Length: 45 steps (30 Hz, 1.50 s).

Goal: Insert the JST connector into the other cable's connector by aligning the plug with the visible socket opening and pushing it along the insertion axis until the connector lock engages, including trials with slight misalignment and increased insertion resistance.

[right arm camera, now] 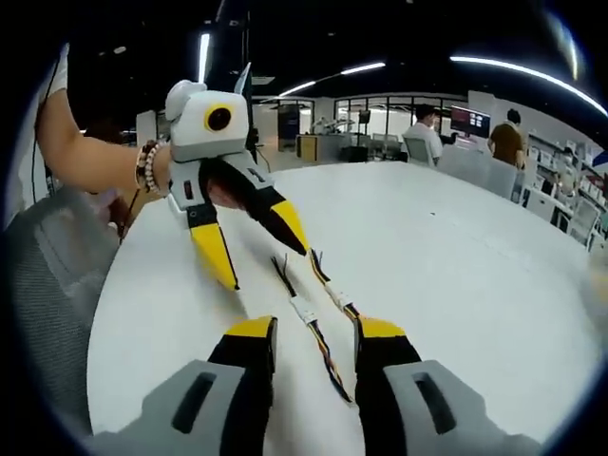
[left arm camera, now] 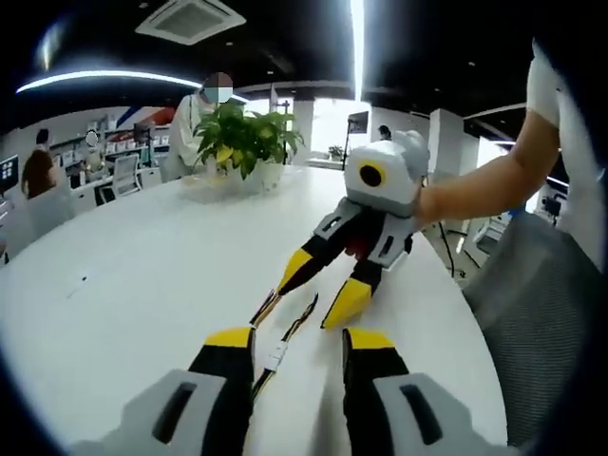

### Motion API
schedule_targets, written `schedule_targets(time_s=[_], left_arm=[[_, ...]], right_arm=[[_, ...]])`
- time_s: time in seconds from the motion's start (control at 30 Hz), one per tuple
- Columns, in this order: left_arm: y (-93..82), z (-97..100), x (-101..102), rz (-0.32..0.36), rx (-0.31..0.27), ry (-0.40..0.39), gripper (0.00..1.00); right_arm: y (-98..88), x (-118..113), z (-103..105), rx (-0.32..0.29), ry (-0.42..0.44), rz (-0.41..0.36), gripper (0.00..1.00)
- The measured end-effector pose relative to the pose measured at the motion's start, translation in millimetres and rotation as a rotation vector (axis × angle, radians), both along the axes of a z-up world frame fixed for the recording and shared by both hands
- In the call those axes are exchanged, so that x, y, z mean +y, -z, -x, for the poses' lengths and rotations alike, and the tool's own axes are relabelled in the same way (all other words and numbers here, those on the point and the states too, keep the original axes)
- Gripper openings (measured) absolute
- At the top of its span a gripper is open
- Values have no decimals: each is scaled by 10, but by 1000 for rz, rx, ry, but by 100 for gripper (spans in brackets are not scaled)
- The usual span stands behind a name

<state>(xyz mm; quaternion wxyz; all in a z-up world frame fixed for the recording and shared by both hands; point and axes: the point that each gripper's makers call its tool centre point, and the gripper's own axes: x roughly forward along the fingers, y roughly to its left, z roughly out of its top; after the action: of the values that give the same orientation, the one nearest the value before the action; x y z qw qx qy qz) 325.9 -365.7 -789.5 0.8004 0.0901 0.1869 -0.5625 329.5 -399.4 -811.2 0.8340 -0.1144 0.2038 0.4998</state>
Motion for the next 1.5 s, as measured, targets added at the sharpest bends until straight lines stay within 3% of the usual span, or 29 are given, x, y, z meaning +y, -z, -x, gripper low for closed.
schedule_targets(time_s=[0.1, 0.23, 0.37, 0.47, 0.67, 0.73, 0.9, 0.97, 1.07, 1.2, 1.37, 1.5], left_arm=[[-29, 27, 15, -8, 3, -14, 39], [-73, 42, 56, 2, 53, -76, 57], [-144, 71, 104, 4, 58, -105, 66], [-234, 92, 131, 37, 79, -134, 73], [-359, 149, 244, 59, 114, -207, 91], [-405, 208, 259, 86, 151, -217, 99], [-472, 334, 321, 67, 133, -234, 99], [-484, 378, 342, 62, 136, -240, 99], [-510, 432, 384, 56, 147, -257, 99], [-706, 564, 457, 115, 133, -303, 99], [-948, 814, 604, 139, 79, -324, 99], [-1215, 1055, 788, 208, 28, -359, 99]], right_arm=[[-60, -24, 30, -16, 14, 15, 37], [-198, -46, 59, 0, 49, -34, 44], [-338, -94, 54, -10, 100, -65, 52], [-491, -110, 42, -6, 140, -150, 56], [-749, -292, 22, -23, 248, -232, 79], [-854, -352, 39, -39, 281, -255, 87], [-999, -450, 156, -80, 308, -268, 92], [-1032, -487, 200, -90, 326, -273, 99], [-1083, -523, 271, -97, 348, -285, 100], [-1125, -587, 412, -117, 374, -254, 100], [-1307, -614, 638, -131, 395, -302, 100], [-1386, -643, 855, -131, 419, -302, 100]])
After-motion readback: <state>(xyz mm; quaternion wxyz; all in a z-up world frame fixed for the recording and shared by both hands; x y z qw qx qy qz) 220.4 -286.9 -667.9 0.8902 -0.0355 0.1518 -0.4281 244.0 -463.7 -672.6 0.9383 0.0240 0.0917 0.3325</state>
